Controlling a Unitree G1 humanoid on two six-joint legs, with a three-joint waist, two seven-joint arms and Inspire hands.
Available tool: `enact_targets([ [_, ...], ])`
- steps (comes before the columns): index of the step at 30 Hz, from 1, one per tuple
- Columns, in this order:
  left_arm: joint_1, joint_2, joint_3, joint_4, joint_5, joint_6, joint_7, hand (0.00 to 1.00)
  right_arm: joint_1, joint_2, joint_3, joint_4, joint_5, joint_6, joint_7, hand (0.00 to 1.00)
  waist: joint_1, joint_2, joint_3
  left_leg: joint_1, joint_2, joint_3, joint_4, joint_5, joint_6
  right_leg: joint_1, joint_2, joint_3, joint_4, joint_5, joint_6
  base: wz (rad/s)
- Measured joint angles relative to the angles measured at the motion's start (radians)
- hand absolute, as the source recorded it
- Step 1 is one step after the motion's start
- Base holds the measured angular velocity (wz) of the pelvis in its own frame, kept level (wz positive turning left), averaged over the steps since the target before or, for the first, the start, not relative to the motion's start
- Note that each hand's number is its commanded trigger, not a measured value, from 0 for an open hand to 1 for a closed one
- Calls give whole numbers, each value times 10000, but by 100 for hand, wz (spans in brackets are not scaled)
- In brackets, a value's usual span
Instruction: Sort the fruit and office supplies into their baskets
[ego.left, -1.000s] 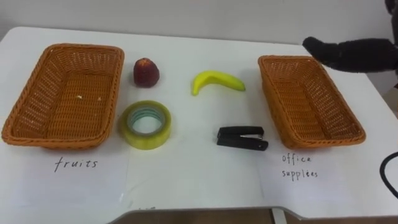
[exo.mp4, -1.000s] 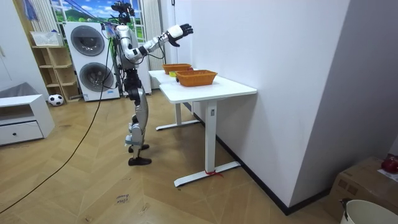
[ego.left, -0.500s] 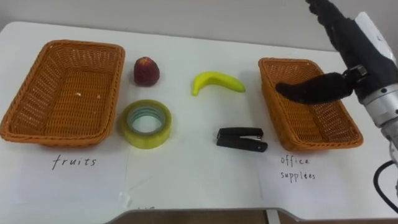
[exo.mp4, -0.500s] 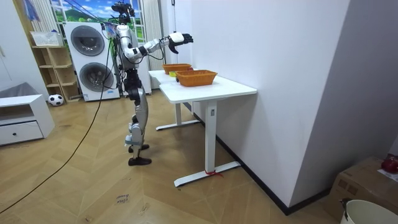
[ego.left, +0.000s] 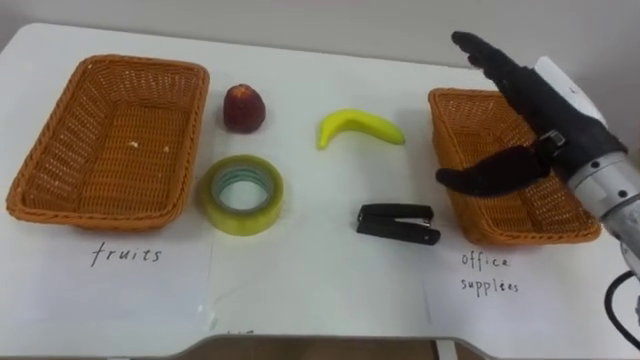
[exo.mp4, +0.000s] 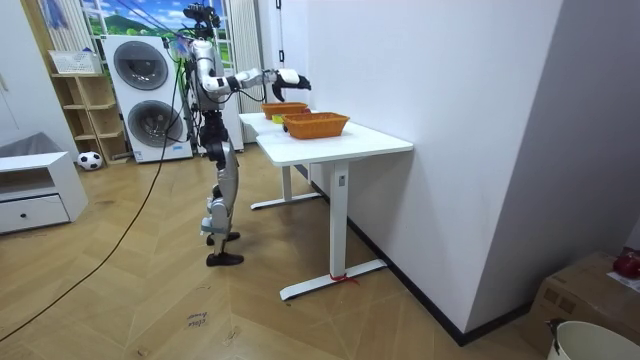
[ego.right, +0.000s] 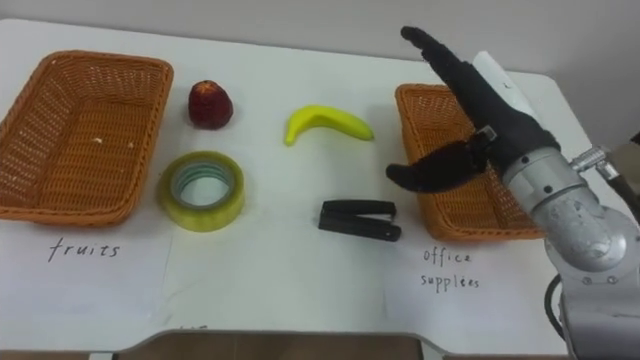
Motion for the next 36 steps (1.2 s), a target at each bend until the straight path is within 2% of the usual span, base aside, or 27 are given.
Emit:
enact_targets([
  [5, 2, 13, 1, -41, -1, 0, -128, 0, 52, 0, 183, 13, -39, 181, 345, 0, 24, -13, 29, -1, -5, -8, -1, 0, 0, 8, -6, -1, 2, 0, 0, 0],
  [14, 16, 53, -15, -79, 5, 2, -193, 0, 50, 0, 293, 397, -36, 187, 855, 0, 57, 36, 86, 11, -8, -73, 14, 0, 0, 59, -6, -38, 5, 1, -1, 1],
  [20, -28, 113, -213, -65, 2, 2, -236, 0, 49, 0, 708, 678, -119, 187, 1113, 0, 63, 80, 137, -2, -21, -151, 13, 0, 0, 124, -5, -57, -7, 0, 0, 3],
  [28, -59, 115, -214, -66, 6, 2, -312, 0, 49, 0, 986, 703, -499, 189, 1696, 0, 193, 53, 129, -13, -21, -167, -3, 0, 0, 117, -3, -88, -7, 0, 0, 0],
  [33, -130, 131, -239, -64, 3, 2, -313, 0, 48, 1, 988, 703, -863, 198, 1943, 0, 312, 6, 95, -18, -22, -209, 1, 0, 0, 128, -6, -131, -6, 0, 0, 2],
  [36, -181, 260, -565, -56, -3, 55, -331, 0, 38, 0, 1076, 702, -1276, 249, 1969, 0, 331, -16, 79, -32, -25, -251, 13, 0, 0, 126, -6, -117, -7, 0, 0, 3],
])
